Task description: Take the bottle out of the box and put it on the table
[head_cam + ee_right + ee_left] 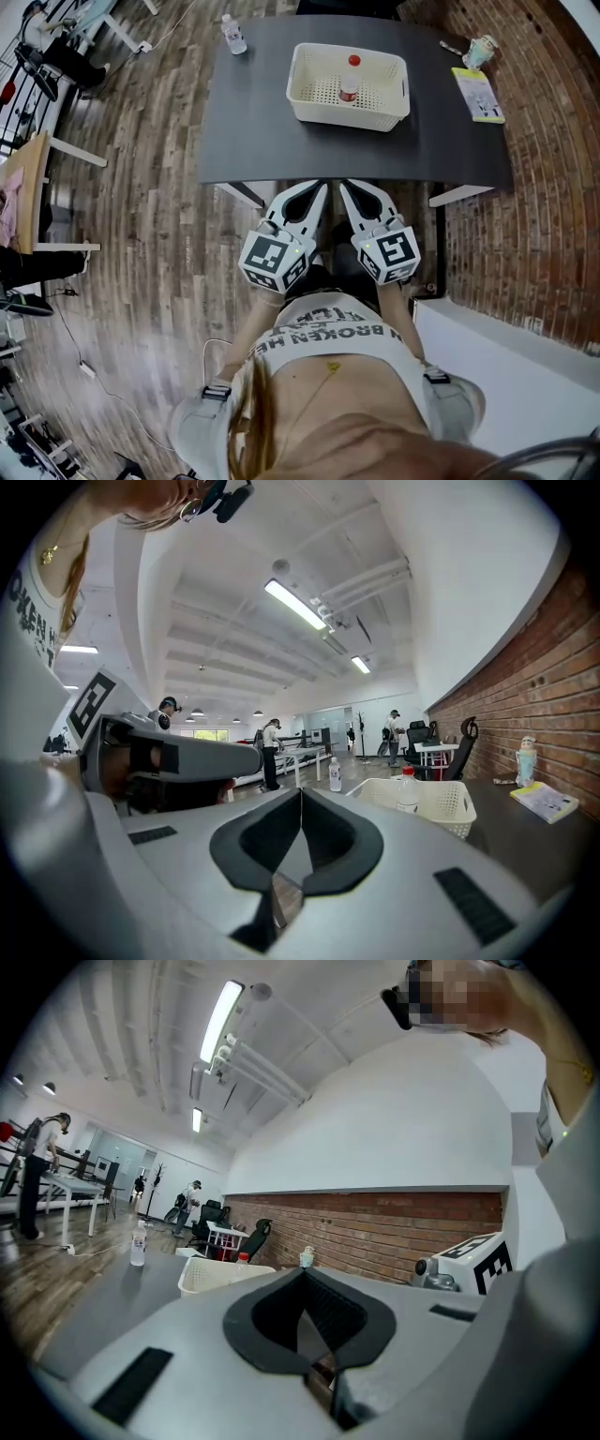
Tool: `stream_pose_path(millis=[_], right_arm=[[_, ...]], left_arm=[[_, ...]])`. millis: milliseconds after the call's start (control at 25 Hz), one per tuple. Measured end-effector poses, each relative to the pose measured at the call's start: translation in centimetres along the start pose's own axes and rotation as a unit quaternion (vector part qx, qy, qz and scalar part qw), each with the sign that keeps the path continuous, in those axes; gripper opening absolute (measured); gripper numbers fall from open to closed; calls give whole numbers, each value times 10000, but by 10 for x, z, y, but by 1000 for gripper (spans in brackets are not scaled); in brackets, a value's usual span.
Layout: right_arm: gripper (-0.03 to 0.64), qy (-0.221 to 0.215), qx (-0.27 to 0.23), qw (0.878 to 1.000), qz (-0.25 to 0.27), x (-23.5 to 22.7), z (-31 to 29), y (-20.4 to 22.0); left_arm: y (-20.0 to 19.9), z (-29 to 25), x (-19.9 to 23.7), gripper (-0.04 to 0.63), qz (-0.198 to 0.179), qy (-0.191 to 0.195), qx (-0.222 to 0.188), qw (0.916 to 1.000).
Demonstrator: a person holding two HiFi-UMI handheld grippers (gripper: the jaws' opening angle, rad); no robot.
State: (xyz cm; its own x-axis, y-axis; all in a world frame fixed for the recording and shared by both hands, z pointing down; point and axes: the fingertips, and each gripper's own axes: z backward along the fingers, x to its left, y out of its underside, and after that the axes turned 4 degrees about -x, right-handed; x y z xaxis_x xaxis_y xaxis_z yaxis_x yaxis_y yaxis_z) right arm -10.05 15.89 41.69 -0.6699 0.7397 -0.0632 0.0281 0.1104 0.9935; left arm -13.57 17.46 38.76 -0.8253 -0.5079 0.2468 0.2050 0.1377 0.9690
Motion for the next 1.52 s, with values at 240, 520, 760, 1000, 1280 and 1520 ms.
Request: stream_pose_path(millis=[240,520,760,1000,1280,1520], right_arm=[[9,-221,-70,9997,12,-25,-31,-7],[9,-328,-171,9993,51,-76,-70,-25],[9,-323,-185,9993,29,-125,-92,-32],[9,-348,-162,9993,-29,-164,-105,-33],[9,-562,-171,9983,-44,-197,-122,-37],[9,-802,-139,9967,42,-215,-137,-40]], left_arm=[[-1,-29,21,3,31,-151,34,9999],[-15,-95,45,3,28,-124,8,9999],[-19,-145,60,3,58,-148,37,9999],[-18,-183,67,3,67,-217,115,9997],[-20,-216,74,3,54,-441,67,9990],[-20,-233,85,3,69,-723,-1,9974]])
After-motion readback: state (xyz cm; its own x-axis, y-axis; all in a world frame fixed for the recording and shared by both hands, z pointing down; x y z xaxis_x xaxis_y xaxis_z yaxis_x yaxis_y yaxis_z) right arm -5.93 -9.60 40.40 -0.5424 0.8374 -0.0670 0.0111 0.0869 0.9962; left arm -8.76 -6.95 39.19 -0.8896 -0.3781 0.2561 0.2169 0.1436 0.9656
